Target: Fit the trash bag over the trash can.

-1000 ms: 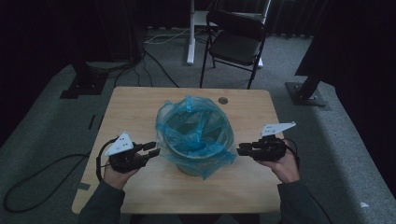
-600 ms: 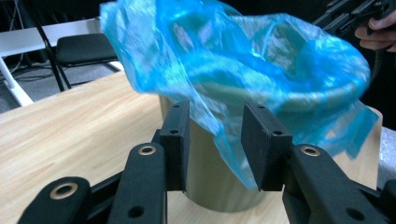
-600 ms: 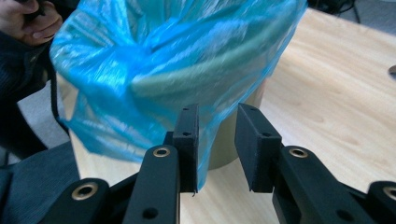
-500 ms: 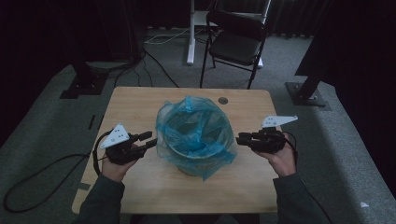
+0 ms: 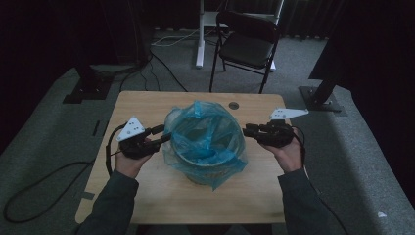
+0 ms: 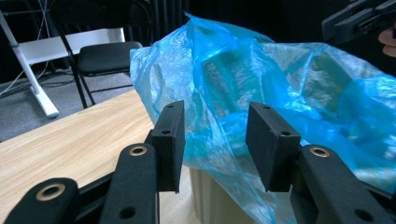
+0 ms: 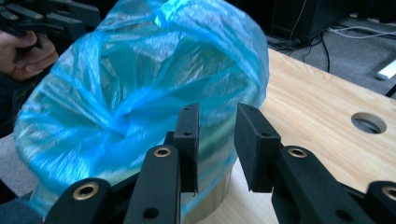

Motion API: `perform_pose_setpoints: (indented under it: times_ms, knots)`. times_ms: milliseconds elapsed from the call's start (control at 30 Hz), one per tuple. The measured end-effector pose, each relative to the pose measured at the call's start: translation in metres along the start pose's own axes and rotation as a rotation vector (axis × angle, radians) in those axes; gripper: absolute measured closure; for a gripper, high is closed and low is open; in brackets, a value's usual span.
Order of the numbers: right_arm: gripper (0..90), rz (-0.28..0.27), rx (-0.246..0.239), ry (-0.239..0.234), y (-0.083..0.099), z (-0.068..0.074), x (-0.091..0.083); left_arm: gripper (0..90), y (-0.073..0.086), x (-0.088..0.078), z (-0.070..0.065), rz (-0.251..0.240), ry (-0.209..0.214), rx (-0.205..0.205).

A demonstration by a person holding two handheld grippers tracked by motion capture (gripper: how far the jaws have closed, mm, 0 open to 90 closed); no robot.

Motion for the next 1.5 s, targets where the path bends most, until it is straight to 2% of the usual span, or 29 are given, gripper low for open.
perform_pose_setpoints:
  times_ms: [200, 400, 667, 700, 867, 967, 1000, 1033, 1100, 1233, 1333, 1500]
  knots:
    - [63.9, -0.017, -0.002, 0.009, -0.01, -0.006, 0.013, 57.3, 0.0, 0.01, 0.008, -0.004, -0.016, -0.031]
    - [60.7, -0.009, -0.013, 0.029, -0.015, -0.012, 0.026, 57.3, -0.001, 0.016, 0.016, -0.012, -0.037, -0.052]
    - [58.8, 0.008, -0.024, 0.045, -0.02, -0.019, 0.042, 58.0, -0.002, 0.025, 0.025, 0.003, -0.066, -0.046]
    - [58.7, 0.023, -0.03, 0.044, -0.022, -0.021, 0.051, 60.0, -0.002, 0.027, 0.027, 0.005, -0.072, -0.048]
    - [57.8, 0.052, -0.033, 0.036, -0.022, -0.022, 0.064, 66.2, -0.001, 0.032, 0.03, 0.017, -0.082, -0.041]
    - [61.3, 0.071, -0.028, 0.052, -0.022, -0.027, 0.073, 74.9, -0.001, 0.035, 0.032, 0.022, -0.092, -0.038]
    - [61.3, 0.071, -0.028, 0.052, -0.022, -0.027, 0.073, 74.9, -0.001, 0.036, 0.033, 0.023, -0.096, -0.039]
    - [67.4, 0.071, -0.021, 0.059, -0.023, -0.03, 0.076, 79.5, -0.001, 0.036, 0.034, 0.025, -0.099, -0.039]
    - [69.7, 0.067, -0.012, 0.056, -0.024, -0.031, 0.076, 81.8, -0.001, 0.038, 0.036, 0.028, -0.105, -0.034]
    - [81.9, 0.066, 0.0, 0.064, -0.026, -0.036, 0.08, 87.7, -0.001, 0.043, 0.041, 0.035, -0.117, -0.03]
    - [86.6, 0.068, 0.005, 0.079, -0.027, -0.041, 0.083, 89.1, 0.0, 0.047, 0.045, 0.037, -0.127, -0.037]
    - [87.7, 0.06, 0.039, 0.095, -0.028, -0.048, 0.088, 89.3, 0.001, 0.054, 0.051, 0.042, -0.142, -0.05]
Point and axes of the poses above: each handheld gripper's, and its own axes: x roughly forward along the jaws, y roughly out of its underside, z roughly to its left, the point moved 9 cm from there along x, roughly forward along the jaws, and after that the axes turned 8 degrees about -z, right-handed, at the moved point
